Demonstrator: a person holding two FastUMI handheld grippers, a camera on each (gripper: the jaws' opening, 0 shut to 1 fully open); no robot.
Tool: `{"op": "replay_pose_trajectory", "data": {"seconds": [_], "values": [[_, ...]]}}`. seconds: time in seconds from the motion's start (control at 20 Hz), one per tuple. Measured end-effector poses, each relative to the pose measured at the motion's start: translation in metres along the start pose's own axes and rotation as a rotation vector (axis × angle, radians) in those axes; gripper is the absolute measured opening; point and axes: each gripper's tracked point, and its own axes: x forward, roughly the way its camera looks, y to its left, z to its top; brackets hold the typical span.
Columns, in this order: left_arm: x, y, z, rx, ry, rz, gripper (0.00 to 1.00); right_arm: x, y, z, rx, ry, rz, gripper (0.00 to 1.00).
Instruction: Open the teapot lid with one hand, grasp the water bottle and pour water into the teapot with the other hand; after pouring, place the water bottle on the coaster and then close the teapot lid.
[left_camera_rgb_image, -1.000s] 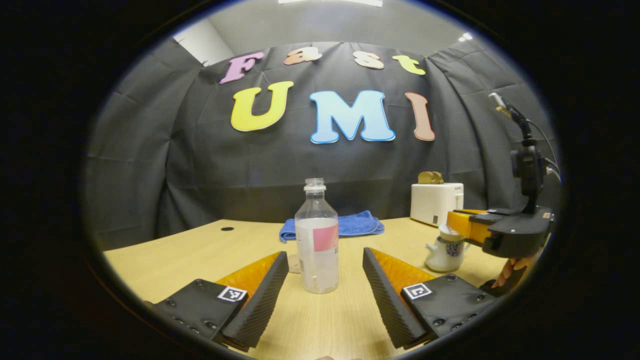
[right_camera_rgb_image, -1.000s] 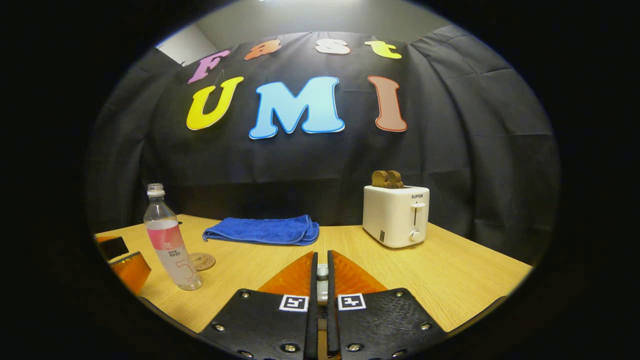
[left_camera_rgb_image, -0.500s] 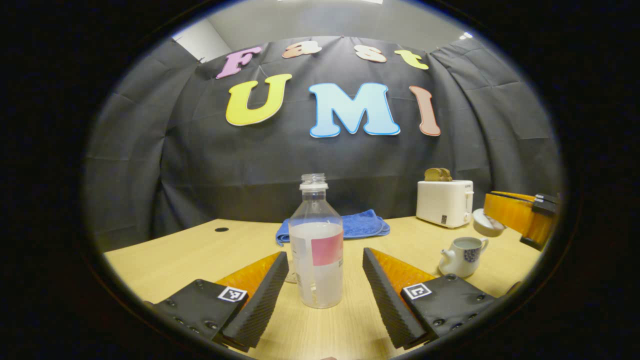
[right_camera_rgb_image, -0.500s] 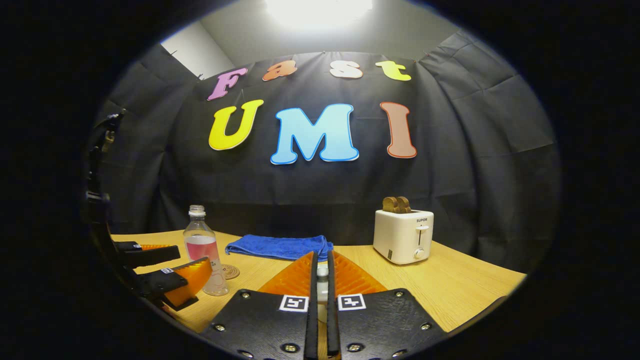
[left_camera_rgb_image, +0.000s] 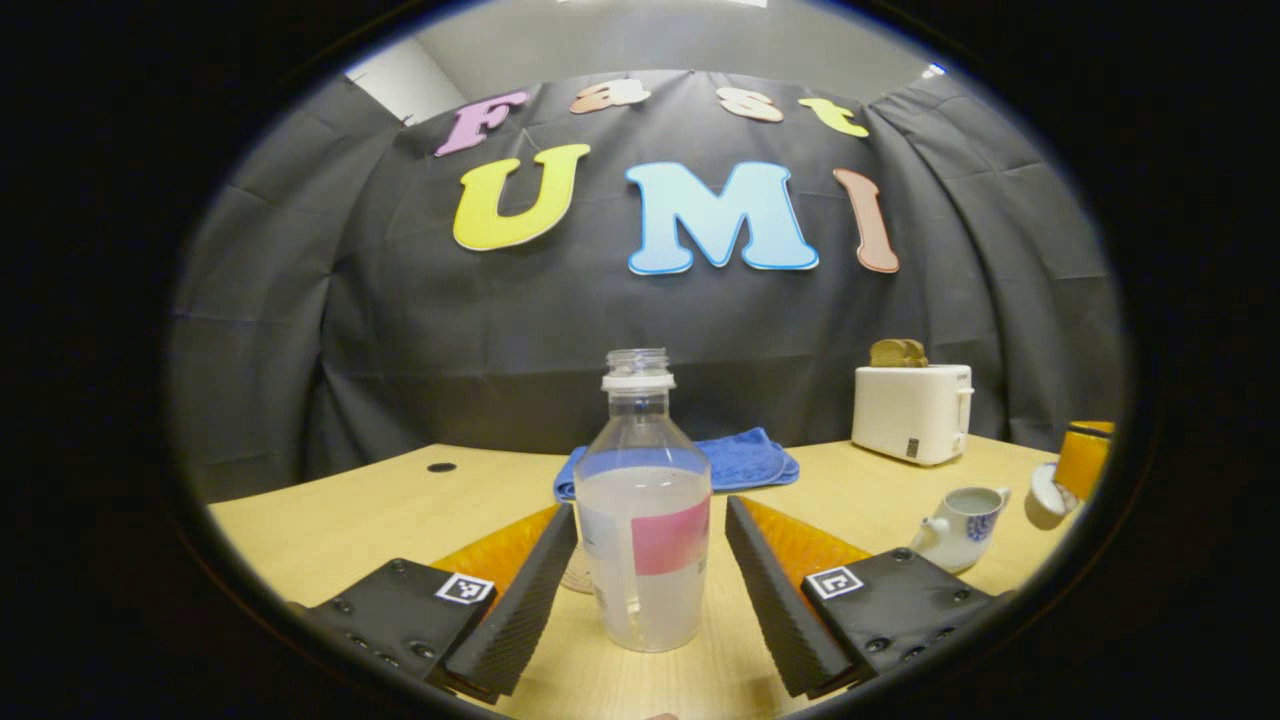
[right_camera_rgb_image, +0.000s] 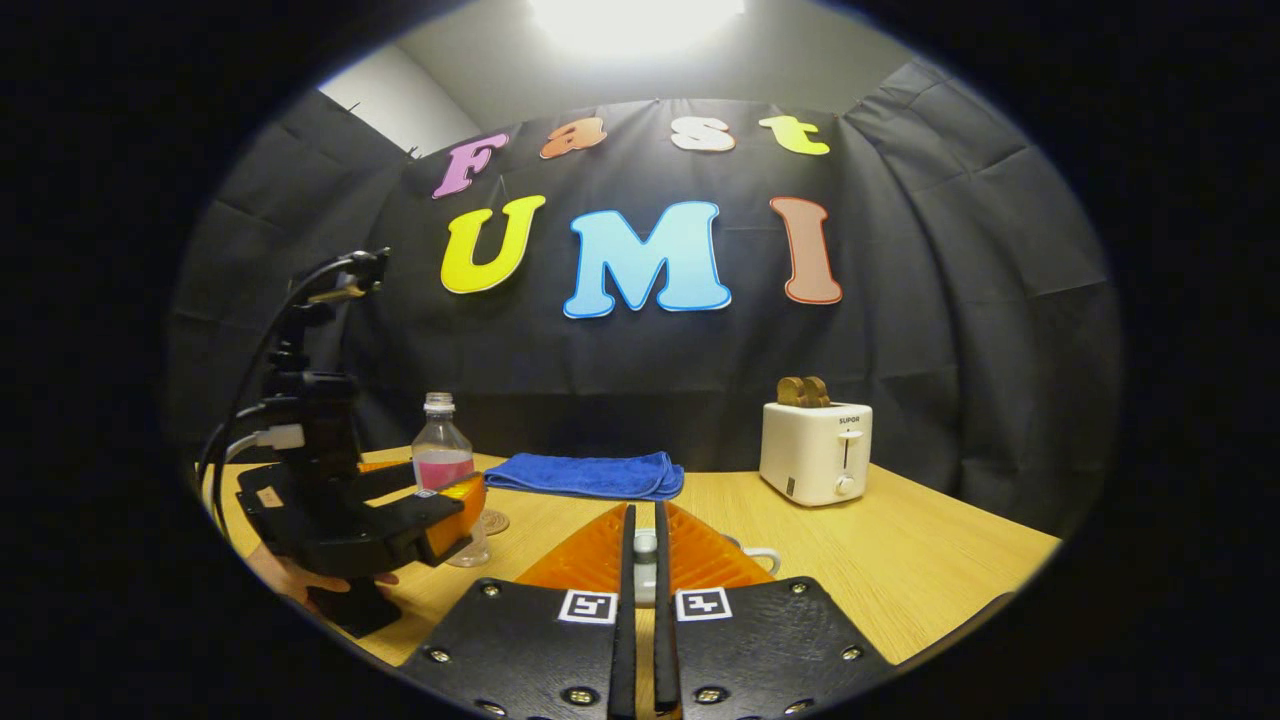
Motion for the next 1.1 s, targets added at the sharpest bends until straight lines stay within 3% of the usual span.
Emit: {"op": "replay_pose_trajectory", "data": {"seconds": [0.2,0.35,0.8,0.95,1.1], "values": [[0.010,-0.003,0.002,-0.003,-0.002,-0.016,1.00,-0.031,0.004,-0.005,-0.001,0.015,0.018,0.07],[0.010,-0.004,0.001,-0.002,-0.002,-0.022,0.89,-0.040,0.002,-0.006,-0.011,0.007,0.016,0.07],[0.007,-0.004,0.002,0.000,0.001,-0.024,0.84,-0.052,0.010,-0.025,0.032,0.081,0.053,0.07],[-0.001,-0.006,0.002,0.003,0.001,-0.038,0.84,-0.062,0.010,-0.020,-0.004,0.058,0.045,0.07],[-0.010,-0.013,0.006,0.085,-0.009,-0.057,0.84,-0.060,0.006,-0.024,-0.009,0.071,0.038,0.07]]}}
